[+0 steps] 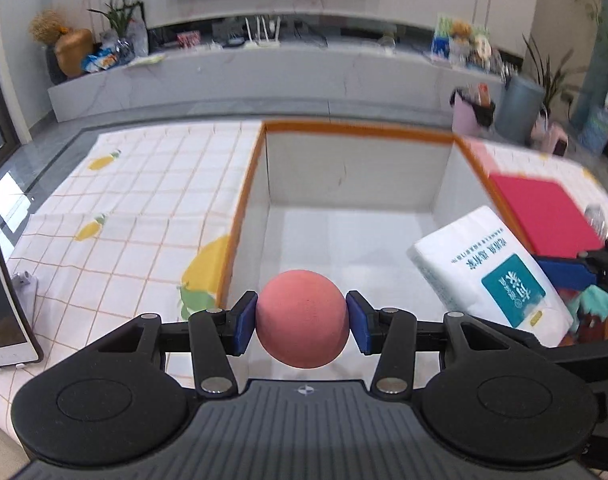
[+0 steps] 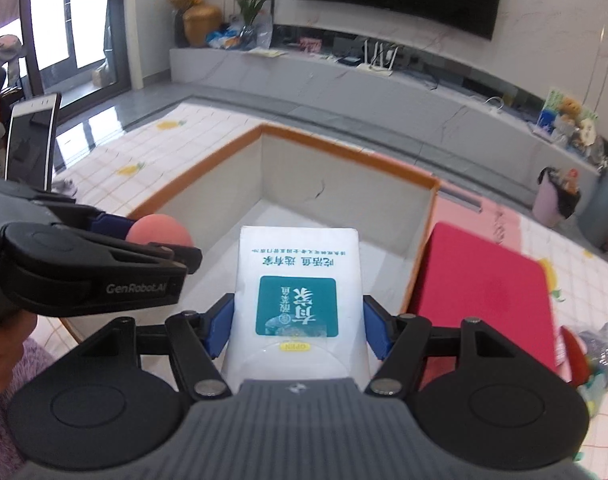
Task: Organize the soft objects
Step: 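Carry the pink ball and white packet in both tools over the orange box, then open the left tool to drop the pink ball into the orange box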
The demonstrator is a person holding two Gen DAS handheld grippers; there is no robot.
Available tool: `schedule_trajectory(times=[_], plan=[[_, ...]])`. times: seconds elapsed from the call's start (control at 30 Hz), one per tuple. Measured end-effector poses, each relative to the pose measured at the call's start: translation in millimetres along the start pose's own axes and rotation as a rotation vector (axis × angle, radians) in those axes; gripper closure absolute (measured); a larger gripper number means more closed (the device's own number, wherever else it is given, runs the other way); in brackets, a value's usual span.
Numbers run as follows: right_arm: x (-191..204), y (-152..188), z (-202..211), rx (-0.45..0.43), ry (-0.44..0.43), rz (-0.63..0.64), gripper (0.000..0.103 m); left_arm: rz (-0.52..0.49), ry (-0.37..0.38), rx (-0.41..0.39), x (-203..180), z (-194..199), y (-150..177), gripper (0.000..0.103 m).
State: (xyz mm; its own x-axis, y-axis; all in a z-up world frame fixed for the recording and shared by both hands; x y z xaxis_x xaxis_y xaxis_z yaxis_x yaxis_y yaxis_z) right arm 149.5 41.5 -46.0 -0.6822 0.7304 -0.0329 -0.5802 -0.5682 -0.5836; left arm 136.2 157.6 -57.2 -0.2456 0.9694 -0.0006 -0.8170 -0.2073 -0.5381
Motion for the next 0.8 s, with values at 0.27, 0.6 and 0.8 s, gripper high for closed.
schedule_trajectory(times=[0.27, 0.6, 0.8], plan=[[-1, 17, -14, 0.025, -0.035, 0.014, 0.037, -0.062, -0.064, 0.078, 1, -11, 12, 0.049], [6, 19, -19, 0.015, -0.001, 0.065, 0.035, -0.094, -0.133, 0.121, -2, -11, 20, 0.042], [8, 19, -20, 0.020, 0.004, 0.066, 0.035, -0.101, -0.128, 0.092, -3, -6, 18, 0.033]])
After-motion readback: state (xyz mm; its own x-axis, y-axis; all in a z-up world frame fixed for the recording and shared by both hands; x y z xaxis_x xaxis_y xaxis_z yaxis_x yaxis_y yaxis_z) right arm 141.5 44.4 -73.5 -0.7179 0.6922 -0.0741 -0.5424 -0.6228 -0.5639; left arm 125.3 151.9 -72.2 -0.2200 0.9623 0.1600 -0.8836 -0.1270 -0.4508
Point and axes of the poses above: each gripper's, at about its wrist camera, not at the fingertips, and z roughly against the way its jaws point, x to its left, y to its underside, the point moved 9 cm from there along -z, roughly the way its jaws point, and after that the axes turned 10 degrees about x, right-handed, at the moved point
